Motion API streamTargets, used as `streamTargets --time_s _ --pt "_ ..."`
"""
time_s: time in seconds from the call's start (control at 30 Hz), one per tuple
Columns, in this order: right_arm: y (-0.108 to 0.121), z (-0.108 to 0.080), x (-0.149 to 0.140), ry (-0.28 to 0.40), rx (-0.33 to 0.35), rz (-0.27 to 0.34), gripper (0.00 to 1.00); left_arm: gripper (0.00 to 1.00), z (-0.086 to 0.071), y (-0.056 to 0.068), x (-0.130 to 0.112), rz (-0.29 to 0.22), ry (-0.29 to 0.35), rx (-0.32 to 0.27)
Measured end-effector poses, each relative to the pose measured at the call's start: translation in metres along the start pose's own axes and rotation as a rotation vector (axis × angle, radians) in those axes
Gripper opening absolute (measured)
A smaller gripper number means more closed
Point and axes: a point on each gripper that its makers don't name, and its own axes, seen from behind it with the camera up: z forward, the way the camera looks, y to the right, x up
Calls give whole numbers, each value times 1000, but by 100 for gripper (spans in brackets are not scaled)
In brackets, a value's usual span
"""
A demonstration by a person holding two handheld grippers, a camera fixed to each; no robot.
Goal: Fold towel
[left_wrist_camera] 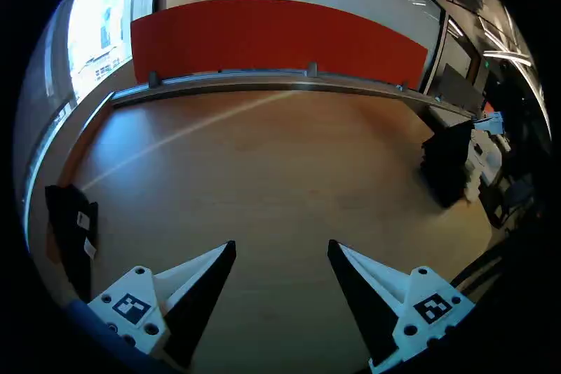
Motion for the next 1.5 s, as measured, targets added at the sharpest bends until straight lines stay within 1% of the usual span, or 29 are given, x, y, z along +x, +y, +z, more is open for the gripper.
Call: streamTargets --time_s 0.2,0.37,0.57,0.87,1.17,1.37,1.5 --pt "-2 -5 -34 -35 -18 19 4 97 0 3 -2 6 -3 -7" --pt "3 -5 -61 -67 -46 41 4 97 0 4 -2 8 -2 -7" --pt "10 1 -99 -117 -73 74 4 97 -2 2 -4 8 -1 -3" --pt "12 14 -146 -185 -86 119 4 97 -7 -4 -7 8 -4 11" --pt "16 31 -167 -222 -103 146 4 97 -12 -9 -8 8 -4 25" --pt "20 40 -174 -244 -124 166 4 97 -15 -11 -11 4 -5 33" --pt "21 44 -175 -248 -132 179 4 97 -17 -13 -13 -2 -7 38"
